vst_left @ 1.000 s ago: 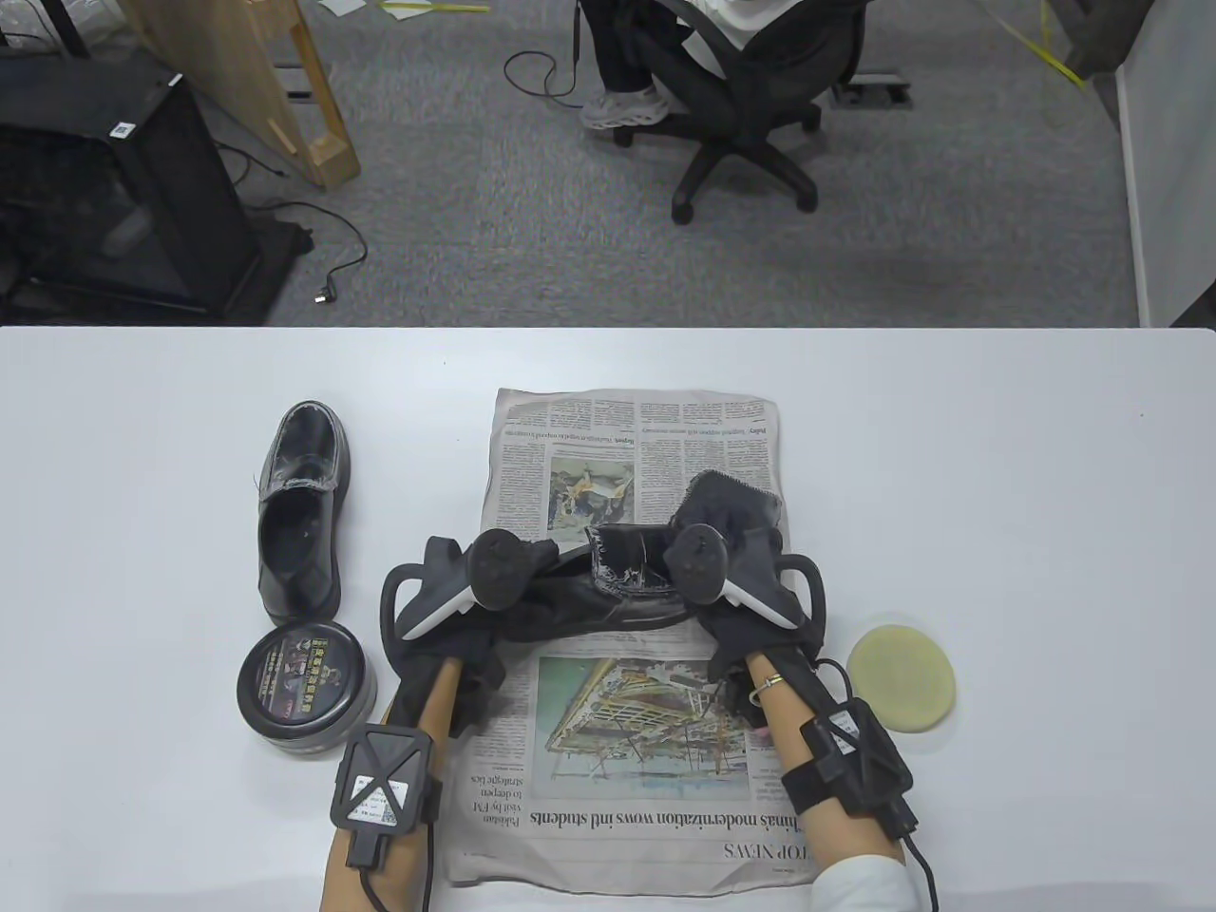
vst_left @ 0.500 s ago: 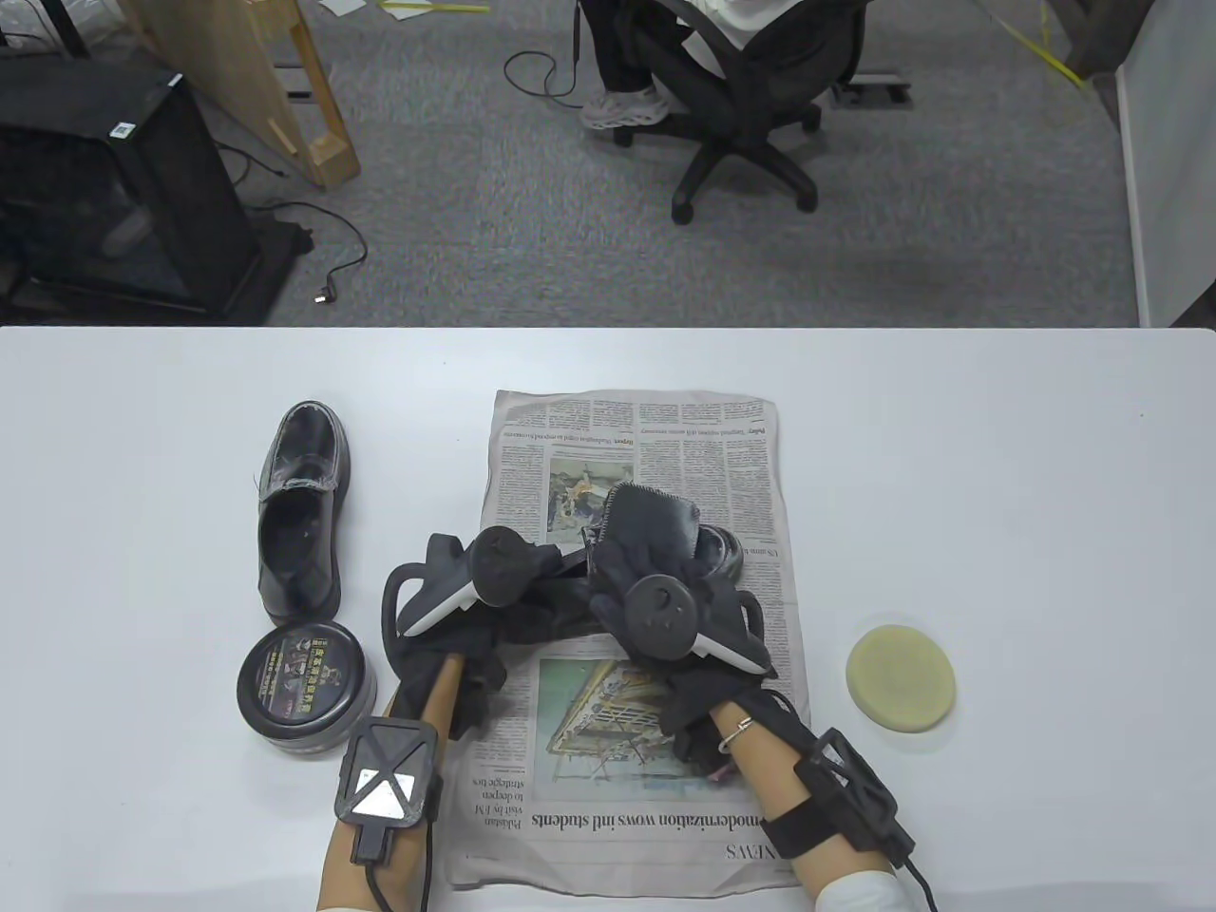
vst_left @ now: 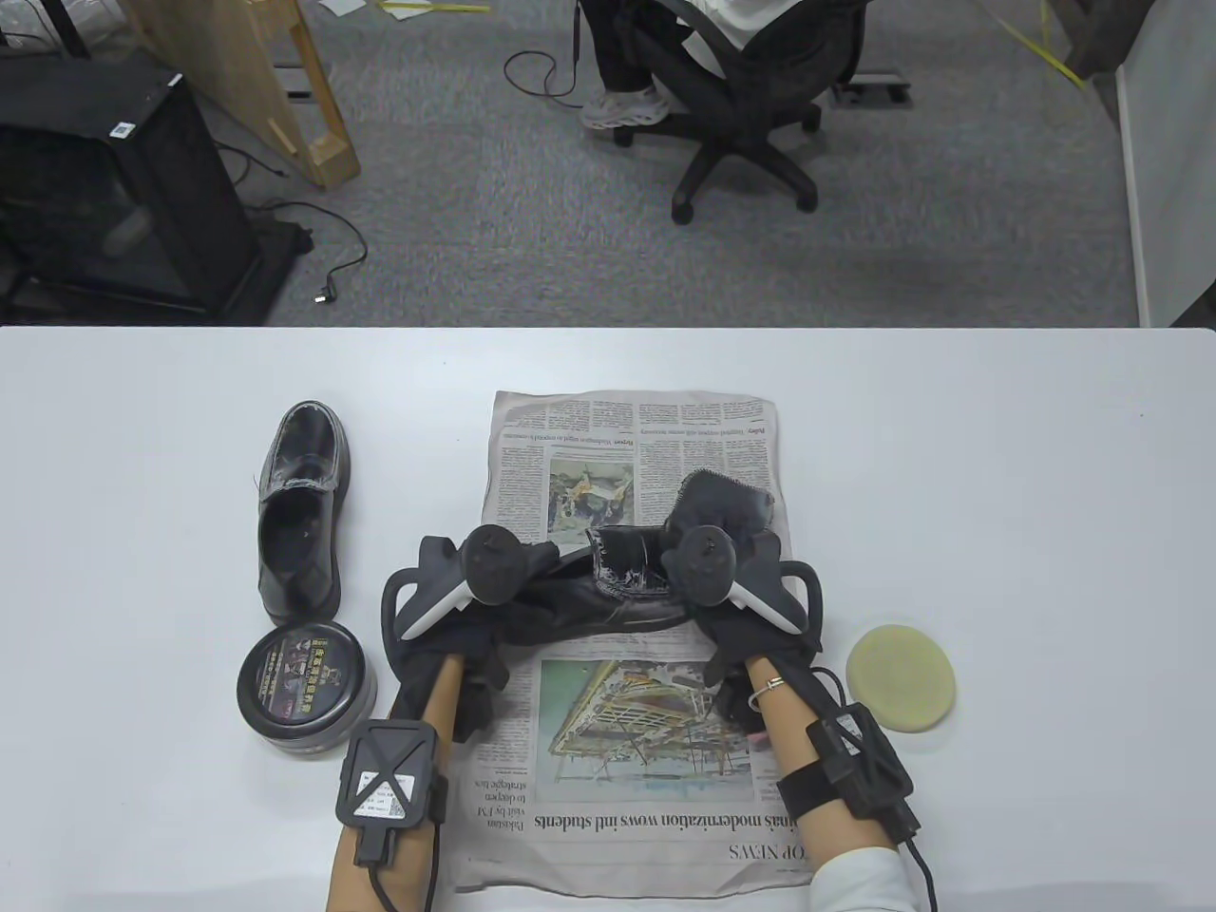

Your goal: Dip and apply leather care cream with polishing sponge on shoes

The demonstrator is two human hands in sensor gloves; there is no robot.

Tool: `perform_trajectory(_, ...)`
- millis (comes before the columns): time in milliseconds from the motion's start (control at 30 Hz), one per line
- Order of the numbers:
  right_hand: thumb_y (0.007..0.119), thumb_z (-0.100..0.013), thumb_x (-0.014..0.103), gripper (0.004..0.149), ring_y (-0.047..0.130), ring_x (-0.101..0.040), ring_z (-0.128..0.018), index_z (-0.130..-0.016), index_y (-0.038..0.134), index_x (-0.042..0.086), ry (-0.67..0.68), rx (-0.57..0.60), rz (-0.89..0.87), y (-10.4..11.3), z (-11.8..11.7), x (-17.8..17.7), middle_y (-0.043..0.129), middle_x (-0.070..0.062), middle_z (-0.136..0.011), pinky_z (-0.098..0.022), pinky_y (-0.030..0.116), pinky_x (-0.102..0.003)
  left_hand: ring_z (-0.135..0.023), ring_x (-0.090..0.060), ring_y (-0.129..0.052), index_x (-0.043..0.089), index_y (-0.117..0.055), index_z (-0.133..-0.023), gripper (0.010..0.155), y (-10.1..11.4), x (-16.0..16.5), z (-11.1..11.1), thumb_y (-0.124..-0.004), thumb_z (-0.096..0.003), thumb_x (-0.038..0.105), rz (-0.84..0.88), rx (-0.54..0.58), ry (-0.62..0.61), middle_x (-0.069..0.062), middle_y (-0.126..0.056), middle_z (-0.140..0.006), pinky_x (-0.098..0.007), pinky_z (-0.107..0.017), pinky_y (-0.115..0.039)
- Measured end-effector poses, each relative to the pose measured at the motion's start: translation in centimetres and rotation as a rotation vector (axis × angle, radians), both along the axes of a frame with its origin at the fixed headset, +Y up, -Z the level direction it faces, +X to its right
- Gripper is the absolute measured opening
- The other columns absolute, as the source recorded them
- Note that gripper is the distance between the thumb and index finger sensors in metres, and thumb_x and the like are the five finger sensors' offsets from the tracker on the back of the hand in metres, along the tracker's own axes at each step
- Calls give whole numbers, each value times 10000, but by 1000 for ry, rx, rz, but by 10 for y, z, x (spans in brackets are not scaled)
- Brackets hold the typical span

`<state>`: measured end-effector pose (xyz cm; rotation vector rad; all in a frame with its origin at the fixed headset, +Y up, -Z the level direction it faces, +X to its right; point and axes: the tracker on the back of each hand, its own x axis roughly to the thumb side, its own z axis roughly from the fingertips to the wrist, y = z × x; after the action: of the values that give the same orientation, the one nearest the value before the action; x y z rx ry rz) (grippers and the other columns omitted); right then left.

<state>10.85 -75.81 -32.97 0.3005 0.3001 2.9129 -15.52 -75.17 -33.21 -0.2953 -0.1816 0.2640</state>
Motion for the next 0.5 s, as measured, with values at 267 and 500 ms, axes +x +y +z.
perform_trajectory(267, 341, -663, 400, 635, 136, -563, -1047, -1175, 178, 62, 183, 36, -92, -4, 47, -22, 122, -276, -1172, -695, 272, -676, -1057, -259, -739, 382, -578, -1072, 715, 1, 1, -1, -895, -433, 432, -25, 6, -38, 38, -701, -1167, -521, -746, -703)
perform_trajectory(500, 341, -663, 426, 617, 187, -563, -1073, -1194, 235, 131, 189, 32, -264, 15, 24, -56, 177, -242, -1213, -709, 292, -688, -1067, -262, -725, 384, -577, -1069, 706, 0, 1, -2, -893, -439, 426, -13, -7, -41, 40, -689, -1174, -531, -749, -697)
